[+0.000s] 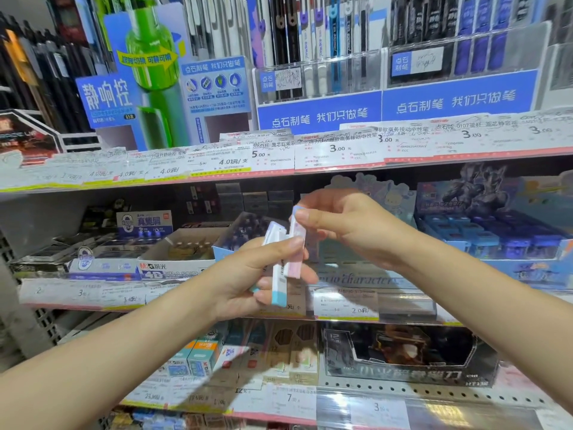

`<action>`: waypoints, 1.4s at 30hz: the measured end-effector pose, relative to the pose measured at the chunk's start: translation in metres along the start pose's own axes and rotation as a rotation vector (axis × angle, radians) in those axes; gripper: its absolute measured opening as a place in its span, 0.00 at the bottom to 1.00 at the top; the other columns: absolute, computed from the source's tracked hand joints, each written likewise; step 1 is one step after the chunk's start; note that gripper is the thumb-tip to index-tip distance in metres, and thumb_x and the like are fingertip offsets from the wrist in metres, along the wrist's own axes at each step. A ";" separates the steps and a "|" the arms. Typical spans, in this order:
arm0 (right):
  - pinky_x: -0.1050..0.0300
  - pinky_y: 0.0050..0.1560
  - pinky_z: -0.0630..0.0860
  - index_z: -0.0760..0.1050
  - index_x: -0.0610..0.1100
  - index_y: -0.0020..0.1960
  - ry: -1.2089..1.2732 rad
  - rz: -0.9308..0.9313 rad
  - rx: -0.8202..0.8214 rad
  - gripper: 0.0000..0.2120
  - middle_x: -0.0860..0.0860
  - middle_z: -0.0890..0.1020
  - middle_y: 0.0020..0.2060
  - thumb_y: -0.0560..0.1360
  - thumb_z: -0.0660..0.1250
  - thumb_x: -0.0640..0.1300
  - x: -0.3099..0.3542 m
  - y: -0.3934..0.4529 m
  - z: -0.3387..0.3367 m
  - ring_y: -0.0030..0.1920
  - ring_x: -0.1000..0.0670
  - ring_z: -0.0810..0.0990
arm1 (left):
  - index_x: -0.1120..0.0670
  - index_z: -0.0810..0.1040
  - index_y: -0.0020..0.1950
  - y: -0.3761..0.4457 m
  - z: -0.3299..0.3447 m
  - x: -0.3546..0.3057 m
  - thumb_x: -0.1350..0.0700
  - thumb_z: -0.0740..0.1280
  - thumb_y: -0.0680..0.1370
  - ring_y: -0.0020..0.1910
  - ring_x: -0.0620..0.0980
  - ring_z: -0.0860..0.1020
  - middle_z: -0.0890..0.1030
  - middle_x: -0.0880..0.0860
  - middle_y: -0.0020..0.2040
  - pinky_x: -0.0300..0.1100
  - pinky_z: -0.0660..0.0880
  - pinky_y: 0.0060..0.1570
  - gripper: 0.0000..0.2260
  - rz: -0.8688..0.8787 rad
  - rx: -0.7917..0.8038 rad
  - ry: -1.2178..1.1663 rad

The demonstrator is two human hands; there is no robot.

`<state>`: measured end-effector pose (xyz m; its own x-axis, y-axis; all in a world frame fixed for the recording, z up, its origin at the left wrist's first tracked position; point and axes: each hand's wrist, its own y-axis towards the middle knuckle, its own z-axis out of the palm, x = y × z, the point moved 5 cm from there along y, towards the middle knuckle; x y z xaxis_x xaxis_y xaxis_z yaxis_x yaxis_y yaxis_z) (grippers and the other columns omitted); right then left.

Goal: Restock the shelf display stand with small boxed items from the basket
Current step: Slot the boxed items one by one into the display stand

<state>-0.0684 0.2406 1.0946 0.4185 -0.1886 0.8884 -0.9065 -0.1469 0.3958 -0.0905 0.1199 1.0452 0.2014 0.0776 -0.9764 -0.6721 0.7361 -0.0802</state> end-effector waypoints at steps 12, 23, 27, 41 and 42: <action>0.67 0.29 0.73 0.72 0.47 0.39 -0.336 -0.095 -0.295 0.09 0.48 0.77 0.29 0.74 0.65 0.36 -0.022 0.010 -0.032 0.23 0.57 0.73 | 0.54 0.75 0.58 -0.009 -0.008 -0.012 0.63 0.63 0.74 0.25 0.39 0.70 0.72 0.48 0.29 0.31 0.62 0.25 0.14 0.330 -0.136 1.372; 0.65 0.33 0.73 0.69 0.53 0.36 -0.500 -0.147 -0.245 0.14 0.52 0.75 0.29 0.73 0.66 0.36 -0.031 0.015 -0.022 0.25 0.58 0.74 | 0.47 0.65 0.72 0.001 -0.008 0.000 0.54 0.63 0.77 0.19 0.40 0.67 0.65 0.51 0.22 0.34 0.60 0.20 0.23 0.190 -0.091 1.575; 0.74 0.31 0.68 0.72 0.46 0.41 -0.565 -0.180 -0.210 0.08 0.55 0.74 0.30 0.72 0.66 0.35 -0.029 0.014 -0.017 0.27 0.60 0.74 | 0.47 0.66 0.71 0.003 -0.008 -0.002 0.55 0.64 0.76 0.18 0.41 0.66 0.64 0.47 0.20 0.34 0.59 0.19 0.23 0.183 -0.066 1.566; 0.58 0.41 0.72 0.80 0.42 0.40 -0.745 -0.263 -0.221 0.09 0.48 0.80 0.40 0.74 0.66 0.46 -0.043 -0.002 -0.013 0.39 0.51 0.76 | 0.37 0.69 0.66 0.008 -0.030 0.006 0.66 0.62 0.74 0.29 0.53 0.71 0.76 0.59 0.29 0.48 0.67 0.36 0.28 0.026 0.076 1.049; 0.60 0.39 0.71 0.80 0.42 0.40 -0.746 -0.264 -0.225 0.10 0.48 0.78 0.40 0.75 0.65 0.46 -0.041 -0.002 -0.013 0.38 0.53 0.75 | 0.38 0.69 0.66 0.007 -0.030 0.008 0.67 0.62 0.74 0.27 0.53 0.70 0.75 0.58 0.27 0.48 0.66 0.36 0.28 0.009 0.095 1.010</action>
<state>-0.0845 0.2614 1.0604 0.4749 -0.7822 0.4032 -0.7293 -0.0934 0.6777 -0.1155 0.1057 1.0312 -0.5297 -0.4886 -0.6933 -0.6019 0.7925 -0.0986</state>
